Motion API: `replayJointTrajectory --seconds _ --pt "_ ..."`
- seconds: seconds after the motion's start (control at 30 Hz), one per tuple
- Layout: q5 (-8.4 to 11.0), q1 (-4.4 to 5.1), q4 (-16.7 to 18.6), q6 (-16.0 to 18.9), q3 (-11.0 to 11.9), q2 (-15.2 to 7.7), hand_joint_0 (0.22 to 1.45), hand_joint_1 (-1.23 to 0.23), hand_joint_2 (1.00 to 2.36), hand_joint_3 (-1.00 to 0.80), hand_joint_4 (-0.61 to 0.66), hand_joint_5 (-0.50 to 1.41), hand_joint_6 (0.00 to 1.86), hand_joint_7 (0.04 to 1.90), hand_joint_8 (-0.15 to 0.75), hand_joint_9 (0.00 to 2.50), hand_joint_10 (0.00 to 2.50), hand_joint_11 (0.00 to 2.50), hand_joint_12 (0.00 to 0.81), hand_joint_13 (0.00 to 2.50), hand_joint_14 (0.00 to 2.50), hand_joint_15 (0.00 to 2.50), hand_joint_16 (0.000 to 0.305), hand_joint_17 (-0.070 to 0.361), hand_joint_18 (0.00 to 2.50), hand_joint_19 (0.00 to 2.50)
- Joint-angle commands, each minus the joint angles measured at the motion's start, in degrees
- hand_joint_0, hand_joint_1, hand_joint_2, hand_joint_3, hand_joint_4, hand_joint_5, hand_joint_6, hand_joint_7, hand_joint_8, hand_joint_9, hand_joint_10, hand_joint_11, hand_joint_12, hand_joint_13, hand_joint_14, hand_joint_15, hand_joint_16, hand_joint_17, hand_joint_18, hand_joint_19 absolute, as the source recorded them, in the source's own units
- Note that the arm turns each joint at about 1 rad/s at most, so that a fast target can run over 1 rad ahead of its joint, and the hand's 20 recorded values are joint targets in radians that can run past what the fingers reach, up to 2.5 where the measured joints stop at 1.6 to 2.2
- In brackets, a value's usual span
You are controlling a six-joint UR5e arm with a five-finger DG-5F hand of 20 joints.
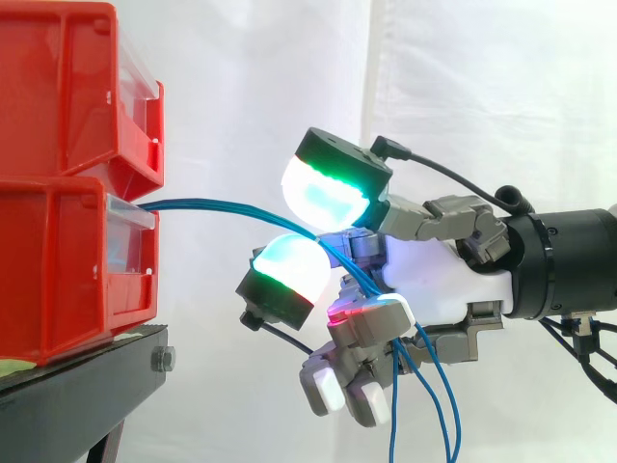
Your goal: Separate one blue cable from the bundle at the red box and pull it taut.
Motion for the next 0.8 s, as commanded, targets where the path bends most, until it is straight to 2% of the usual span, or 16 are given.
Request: replayJointTrajectory --seconds 0.0,0.07,0.23,0.33,0.37,0.47,0.57,0.77 --pt "0.00 0.01 0.0 0.0 0.0 0.0 0.62 -0.53 1.00 -0.50 0.01 -0.15 0.86 1.17 0.289 1.29 0.03 1.23 0.386 0.93 0.03 0.71 0.048 0.108 0.90 0.84" --pt "0.00 0.01 0.0 0.0 0.0 0.0 0.62 -0.60 1.01 -0.36 0.02 -0.16 0.87 1.20 0.298 1.25 0.03 1.23 0.392 0.91 0.03 0.70 0.048 0.109 0.89 0.85" --pt "0.00 0.01 0.0 -0.1 0.0 0.0 0.62 -0.77 1.02 -0.22 0.01 -0.17 0.88 1.19 0.292 1.19 0.03 1.22 0.391 0.88 0.03 0.70 0.049 0.111 0.85 0.83" --pt "0.00 0.10 0.0 -0.1 0.0 0.0 0.67 -0.84 1.02 -0.26 -0.03 -0.18 0.89 1.20 0.275 1.14 0.03 1.21 0.379 0.85 0.03 0.70 0.049 0.111 0.83 0.80" --pt "0.00 0.10 0.0 -0.1 0.0 0.0 0.71 -0.87 1.01 -0.30 -0.06 -0.19 0.89 1.26 0.271 1.13 0.03 1.21 0.375 0.83 0.03 0.68 0.050 0.111 0.82 0.77" --pt "0.00 0.01 -0.1 -0.1 0.0 0.0 0.77 -0.89 1.01 -0.39 -0.09 -0.20 0.90 1.30 0.264 1.10 0.03 1.19 0.367 0.80 0.03 0.67 0.049 0.111 0.79 0.74" --pt "0.00 -0.07 -0.1 -0.2 0.0 0.0 0.81 -0.87 1.00 -0.50 -0.11 -0.20 0.91 1.25 0.260 1.09 0.03 1.19 0.365 0.80 0.03 0.66 0.049 0.111 0.78 0.73" --pt "-0.09 -0.16 -0.1 -1.1 -0.1 0.0 0.77 -0.88 1.00 -0.50 -0.06 -0.19 0.91 1.24 0.265 1.10 0.03 1.18 0.362 0.81 0.03 0.66 0.049 0.109 0.79 0.70"
